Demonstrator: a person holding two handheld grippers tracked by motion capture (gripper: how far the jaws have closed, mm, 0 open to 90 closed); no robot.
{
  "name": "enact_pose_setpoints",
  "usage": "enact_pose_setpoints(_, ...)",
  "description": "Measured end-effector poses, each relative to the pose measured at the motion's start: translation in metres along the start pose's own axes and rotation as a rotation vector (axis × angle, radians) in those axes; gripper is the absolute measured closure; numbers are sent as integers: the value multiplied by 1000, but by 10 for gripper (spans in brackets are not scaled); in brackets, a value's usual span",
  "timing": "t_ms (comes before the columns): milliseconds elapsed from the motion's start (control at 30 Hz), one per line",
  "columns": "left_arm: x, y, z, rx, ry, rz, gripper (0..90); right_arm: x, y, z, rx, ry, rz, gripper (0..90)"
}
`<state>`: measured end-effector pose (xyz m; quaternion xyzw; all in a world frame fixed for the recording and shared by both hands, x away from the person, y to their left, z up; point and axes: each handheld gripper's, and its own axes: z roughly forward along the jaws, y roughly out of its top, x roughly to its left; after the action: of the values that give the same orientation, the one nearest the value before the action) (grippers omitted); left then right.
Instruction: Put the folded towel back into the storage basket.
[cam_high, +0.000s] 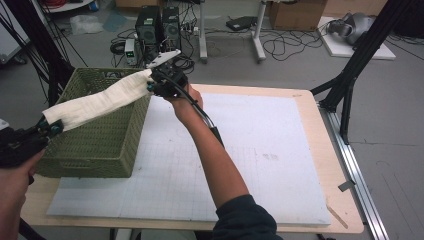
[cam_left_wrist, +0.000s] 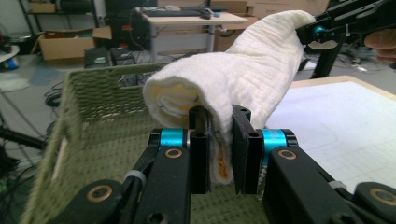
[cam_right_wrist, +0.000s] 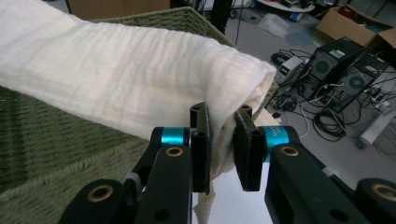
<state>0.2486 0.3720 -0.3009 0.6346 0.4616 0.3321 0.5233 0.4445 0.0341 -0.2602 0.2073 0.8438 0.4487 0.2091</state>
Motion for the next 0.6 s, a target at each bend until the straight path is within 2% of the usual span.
enact_pose_setpoints(100, 8, -4, -3, 6, 20, -10, 789, 6, 8, 15, 12, 6, -19, 787)
enact_pose_setpoints(367, 24, -10, -13, 9, 68, -26, 788, 17, 25, 47, 18, 21, -30, 787)
enact_pose_setpoints(600, 34, -19, -16, 24, 95, -40, 787, 24, 30, 70, 33, 32, -36, 786)
